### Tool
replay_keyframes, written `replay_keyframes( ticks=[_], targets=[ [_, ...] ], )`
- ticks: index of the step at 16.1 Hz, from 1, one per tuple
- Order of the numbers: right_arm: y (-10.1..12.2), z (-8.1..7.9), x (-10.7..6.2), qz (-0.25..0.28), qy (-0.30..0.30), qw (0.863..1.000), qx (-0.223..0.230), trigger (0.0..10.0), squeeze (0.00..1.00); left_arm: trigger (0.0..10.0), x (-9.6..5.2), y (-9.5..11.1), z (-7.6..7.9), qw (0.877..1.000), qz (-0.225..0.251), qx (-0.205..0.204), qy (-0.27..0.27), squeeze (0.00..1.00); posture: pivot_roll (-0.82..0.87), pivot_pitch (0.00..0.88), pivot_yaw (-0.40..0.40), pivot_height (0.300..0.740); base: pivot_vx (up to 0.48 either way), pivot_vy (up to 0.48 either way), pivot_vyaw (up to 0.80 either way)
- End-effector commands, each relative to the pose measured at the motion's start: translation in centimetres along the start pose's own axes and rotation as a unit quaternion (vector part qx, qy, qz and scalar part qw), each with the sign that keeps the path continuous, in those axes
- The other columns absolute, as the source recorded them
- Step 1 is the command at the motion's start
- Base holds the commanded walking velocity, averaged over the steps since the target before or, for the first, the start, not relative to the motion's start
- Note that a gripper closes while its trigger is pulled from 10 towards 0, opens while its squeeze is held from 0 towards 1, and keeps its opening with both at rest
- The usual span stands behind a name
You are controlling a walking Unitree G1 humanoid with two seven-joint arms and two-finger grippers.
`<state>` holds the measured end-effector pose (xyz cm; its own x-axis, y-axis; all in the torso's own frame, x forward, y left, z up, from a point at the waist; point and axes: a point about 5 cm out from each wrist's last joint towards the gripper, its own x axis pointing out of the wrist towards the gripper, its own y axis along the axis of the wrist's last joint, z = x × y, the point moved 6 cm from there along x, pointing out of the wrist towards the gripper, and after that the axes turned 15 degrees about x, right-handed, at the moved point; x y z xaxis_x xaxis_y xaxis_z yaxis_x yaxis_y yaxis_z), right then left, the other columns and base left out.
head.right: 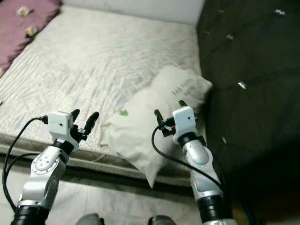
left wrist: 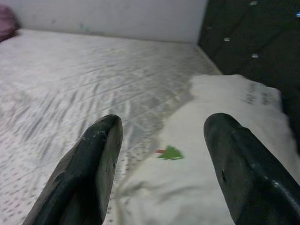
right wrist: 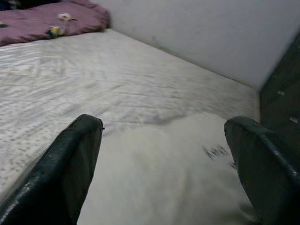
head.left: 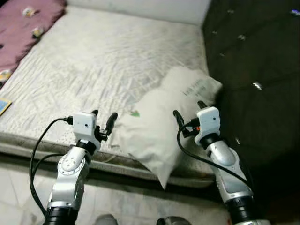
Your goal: Clean up the room
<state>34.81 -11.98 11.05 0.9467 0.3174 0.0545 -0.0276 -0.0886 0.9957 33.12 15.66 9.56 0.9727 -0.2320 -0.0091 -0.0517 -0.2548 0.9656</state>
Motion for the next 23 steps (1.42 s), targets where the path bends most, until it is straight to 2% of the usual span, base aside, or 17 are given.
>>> replay_keyframes(
  ticks=[1, 5, 8, 11, 13, 14, 16, 18, 20, 23],
  targets=[
    [-0.2, 0.4, -0.2, -0.005, -0.005, 1.000, -0.002, 10.0, 0.00, 10.0, -0.1, 0.1, 0.0, 1.000, 0.002, -0.001, -0.002, 0.00, 0.01, 0.085, -0.051, 0.740, 0.349, 0.000, 0.00],
    [-0.2, 0.5, -0.2, -0.006, -0.007, 1.000, -0.003, 10.0, 0.00, 10.0, -0.1, 0.0, 0.0, 1.000, -0.002, 0.002, 0.001, 0.00, 0.01, 0.088, -0.051, 0.740, 0.313, 0.000, 0.00],
    [-0.4, 0.4, -0.3, -0.008, -0.006, 1.000, -0.003, 10.0, 0.00, 10.0, 0.0, -0.1, 0.2, 1.000, -0.004, -0.001, 0.002, 0.00, 0.01, 0.064, -0.052, 0.740, 0.000, 0.000, 0.00],
    [-0.4, 0.5, -0.2, -0.009, -0.007, 1.000, -0.003, 10.0, 0.00, 10.0, 0.3, 0.0, 0.4, 1.000, -0.001, 0.000, -0.003, 0.00, 0.01, 0.040, -0.049, 0.740, 0.000, 0.000, -0.74],
    [-0.2, 1.0, 0.0, -0.009, -0.019, 1.000, -0.001, 10.0, 0.00, 10.0, 0.4, -0.2, 0.2, 1.000, -0.010, 0.000, -0.003, 0.00, 0.01, 0.050, -0.042, 0.740, 0.000, 0.000, -0.80],
    [-0.2, 0.8, 0.0, -0.009, -0.008, 1.000, -0.005, 10.0, 0.00, 10.0, 0.4, -0.2, 0.4, 1.000, -0.009, 0.010, -0.021, 0.00, 0.01, 0.068, -0.042, 0.740, 0.000, 0.000, -0.80],
    [-0.7, 1.4, -0.2, -0.014, -0.022, 1.000, -0.006, 10.0, 0.00, 10.0, 0.6, -0.4, -0.2, 1.000, -0.011, 0.015, -0.007, 0.00, 0.01, 0.070, -0.039, 0.740, 0.000, 0.000, -0.80],
    [-0.5, 1.4, -0.3, -0.010, -0.024, 1.000, -0.005, 10.0, 0.00, 10.0, 0.3, -0.5, -0.3, 1.000, -0.014, 0.007, 0.006, 0.00, 0.01, 0.073, -0.040, 0.740, 0.000, 0.000, -0.75],
    [-0.5, 0.6, -0.3, -0.008, -0.009, 1.000, 0.002, 10.0, 0.00, 10.0, -0.3, -1.0, 0.8, 1.000, -0.023, 0.007, -0.006, 0.00, 0.01, 0.077, -0.044, 0.740, 0.000, 0.000, 0.00],
    [-0.6, 0.5, -0.3, -0.011, -0.004, 1.000, 0.008, 10.0, 0.00, 10.0, -0.8, -1.0, -0.3, 0.999, -0.028, 0.006, 0.027, 0.00, 0.02, 0.095, -0.046, 0.740, 0.000, 0.000, 0.00]
  ],
)
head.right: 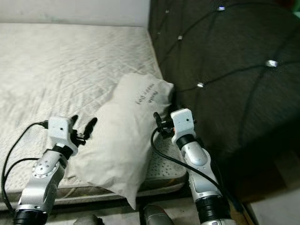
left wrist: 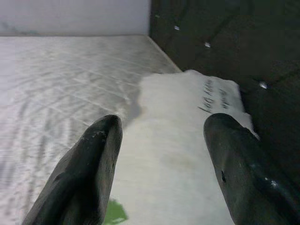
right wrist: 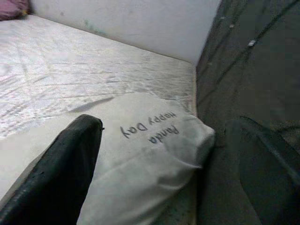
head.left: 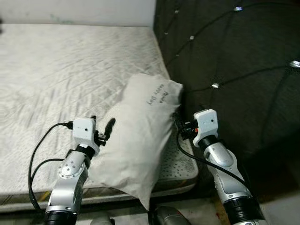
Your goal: Clean up the room
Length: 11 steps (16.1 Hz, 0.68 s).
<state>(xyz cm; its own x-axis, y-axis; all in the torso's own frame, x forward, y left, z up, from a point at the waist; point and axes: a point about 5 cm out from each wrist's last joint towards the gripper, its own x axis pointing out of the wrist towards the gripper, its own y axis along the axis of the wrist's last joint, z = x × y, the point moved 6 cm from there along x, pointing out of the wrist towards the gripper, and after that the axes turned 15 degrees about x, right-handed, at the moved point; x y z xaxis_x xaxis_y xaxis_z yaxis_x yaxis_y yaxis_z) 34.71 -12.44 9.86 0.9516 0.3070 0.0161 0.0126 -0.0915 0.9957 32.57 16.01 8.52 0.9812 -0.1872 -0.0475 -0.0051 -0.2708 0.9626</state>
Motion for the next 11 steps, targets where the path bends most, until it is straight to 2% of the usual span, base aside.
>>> replay_keyframes(
  ticks=[1, 4, 11],
  targets=[
    [0.43, -0.23, -0.11, 0.006, 0.007, 1.000, 0.002, 10.0, 0.00, 10.0, -0.58, -0.33, -0.76, 1.000, -0.011, 0.001, 0.020, 0.00, 0.02, 0.102, -0.046, 0.740, 0.000, 0.000, 0.00],
    [0.15, -0.72, -0.16, 0.000, 0.018, 1.000, 0.006, 10.0, 0.00, 10.0, -0.74, -0.66, -1.38, 0.999, -0.020, 0.001, 0.031, 0.00, 0.03, 0.106, -0.047, 0.717, 0.000, 0.000, 0.00],
    [0.07, -0.88, -0.22, -0.003, 0.022, 1.000, 0.008, 10.0, 0.00, 10.0, -0.44, -0.39, -1.31, 0.999, -0.020, 0.009, 0.029, 0.00, 0.02, 0.107, -0.044, 0.637, 0.000, 0.000, 0.00]
  ],
)
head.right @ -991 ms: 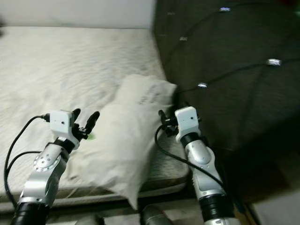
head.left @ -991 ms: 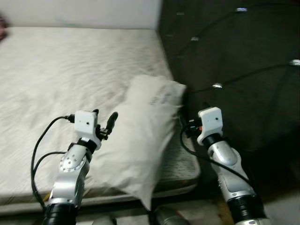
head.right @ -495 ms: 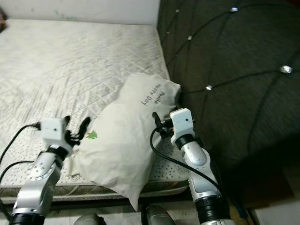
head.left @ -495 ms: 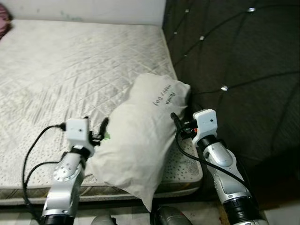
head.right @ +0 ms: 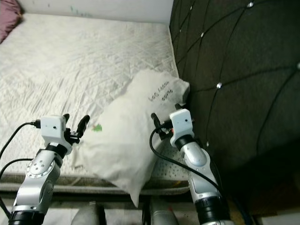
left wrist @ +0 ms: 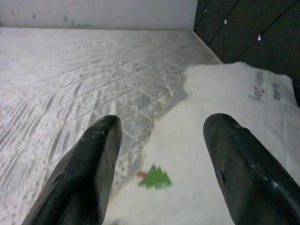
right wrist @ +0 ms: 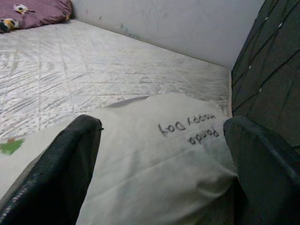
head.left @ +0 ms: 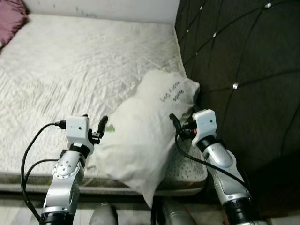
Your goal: Clean up the room
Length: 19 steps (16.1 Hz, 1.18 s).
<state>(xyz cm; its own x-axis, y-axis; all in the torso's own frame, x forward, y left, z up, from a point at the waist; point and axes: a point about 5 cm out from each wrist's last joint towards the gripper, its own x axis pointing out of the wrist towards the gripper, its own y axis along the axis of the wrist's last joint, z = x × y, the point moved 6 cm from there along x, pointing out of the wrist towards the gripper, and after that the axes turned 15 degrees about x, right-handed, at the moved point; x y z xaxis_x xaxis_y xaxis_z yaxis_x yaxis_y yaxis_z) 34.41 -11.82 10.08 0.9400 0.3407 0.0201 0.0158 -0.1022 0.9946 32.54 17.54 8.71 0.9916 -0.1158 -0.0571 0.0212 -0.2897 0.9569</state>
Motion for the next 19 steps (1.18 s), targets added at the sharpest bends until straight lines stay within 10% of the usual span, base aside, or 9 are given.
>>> replay_keyframes(
  ticks=[1, 11, 19],
  targets=[
    [-0.1, -0.2, -0.1, -0.003, 0.004, 1.000, 0.002, 10.0, 0.00, 10.0, -0.1, -0.2, 0.2, 1.000, -0.006, 0.001, -0.004, 0.00, 0.02, 0.107, -0.044, 0.632, 0.000, 0.000, 0.00],
    [-0.9, -0.7, 0.1, -0.026, 0.019, 0.999, 0.002, 10.0, 0.00, 10.0, 0.1, -0.3, 0.5, 1.000, -0.012, 0.007, -0.004, 0.00, 0.03, 0.107, -0.047, 0.632, 0.000, 0.000, 0.00],
    [-5.1, -5.0, 1.3, -0.137, 0.143, 0.980, 0.017, 10.0, 0.00, 10.0, -1.7, -1.5, -2.1, 0.998, -0.040, 0.028, 0.045, 0.00, 0.09, 0.153, -0.059, 0.632, 0.000, 0.000, 0.00]
  ],
)
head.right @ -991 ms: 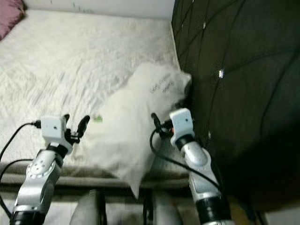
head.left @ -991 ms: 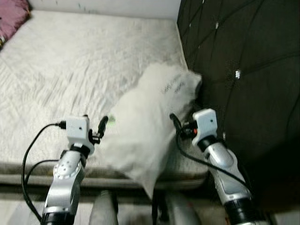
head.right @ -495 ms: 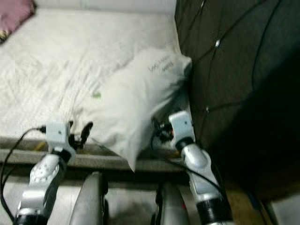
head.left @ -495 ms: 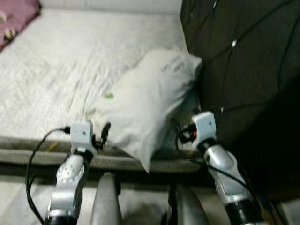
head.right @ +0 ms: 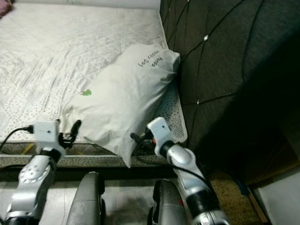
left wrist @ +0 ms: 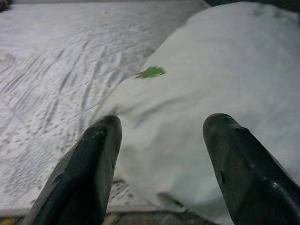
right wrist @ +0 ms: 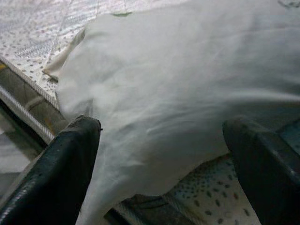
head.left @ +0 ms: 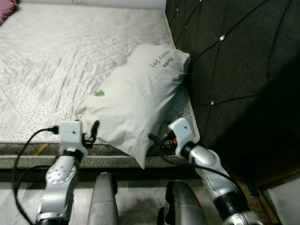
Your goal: Clean up the room
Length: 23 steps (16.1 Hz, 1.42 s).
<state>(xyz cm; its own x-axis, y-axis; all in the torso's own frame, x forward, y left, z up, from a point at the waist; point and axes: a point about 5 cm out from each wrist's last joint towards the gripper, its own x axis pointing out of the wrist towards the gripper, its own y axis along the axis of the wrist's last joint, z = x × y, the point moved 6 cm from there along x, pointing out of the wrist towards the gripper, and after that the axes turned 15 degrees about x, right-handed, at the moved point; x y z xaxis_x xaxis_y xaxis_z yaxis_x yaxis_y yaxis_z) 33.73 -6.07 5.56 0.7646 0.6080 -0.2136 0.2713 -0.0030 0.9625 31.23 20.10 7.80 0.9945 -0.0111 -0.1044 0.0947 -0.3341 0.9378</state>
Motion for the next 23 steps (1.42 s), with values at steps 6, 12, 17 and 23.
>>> replay_keyframes(
  ticks=[6, 12, 17, 23],
  targets=[
    [-0.8, -0.8, 0.6, -0.019, 0.021, 1.000, 0.009, 10.0, 0.00, 10.0, -0.9, 0.0, -0.7, 1.000, -0.007, 0.011, 0.014, 0.00, 0.09, 0.187, -0.067, 0.572, 0.000, 0.000, 0.00],
    [-2.0, -1.1, 2.0, -0.049, 0.020, 0.999, 0.010, 10.0, 0.00, 10.0, -1.4, 1.5, -0.5, 1.000, 0.007, 0.022, 0.002, 0.00, 0.16, 0.188, -0.070, 0.567, 0.000, 0.000, 0.00],
    [-1.4, -2.8, 4.2, -0.049, 0.038, 0.998, 0.015, 10.0, 0.00, 10.0, -2.9, 0.6, -0.9, 1.000, -0.014, 0.026, 0.010, 0.00, 0.21, 0.202, -0.106, 0.567, 0.000, 0.000, 0.00],
    [2.2, -2.6, 6.6, 0.002, -0.012, 0.998, 0.056, 10.0, 0.00, 10.0, -4.1, 0.6, -1.6, 0.999, -0.021, 0.030, 0.022, 0.00, 0.25, 0.229, -0.124, 0.567, 0.000, 0.000, 0.00]
  ],
)
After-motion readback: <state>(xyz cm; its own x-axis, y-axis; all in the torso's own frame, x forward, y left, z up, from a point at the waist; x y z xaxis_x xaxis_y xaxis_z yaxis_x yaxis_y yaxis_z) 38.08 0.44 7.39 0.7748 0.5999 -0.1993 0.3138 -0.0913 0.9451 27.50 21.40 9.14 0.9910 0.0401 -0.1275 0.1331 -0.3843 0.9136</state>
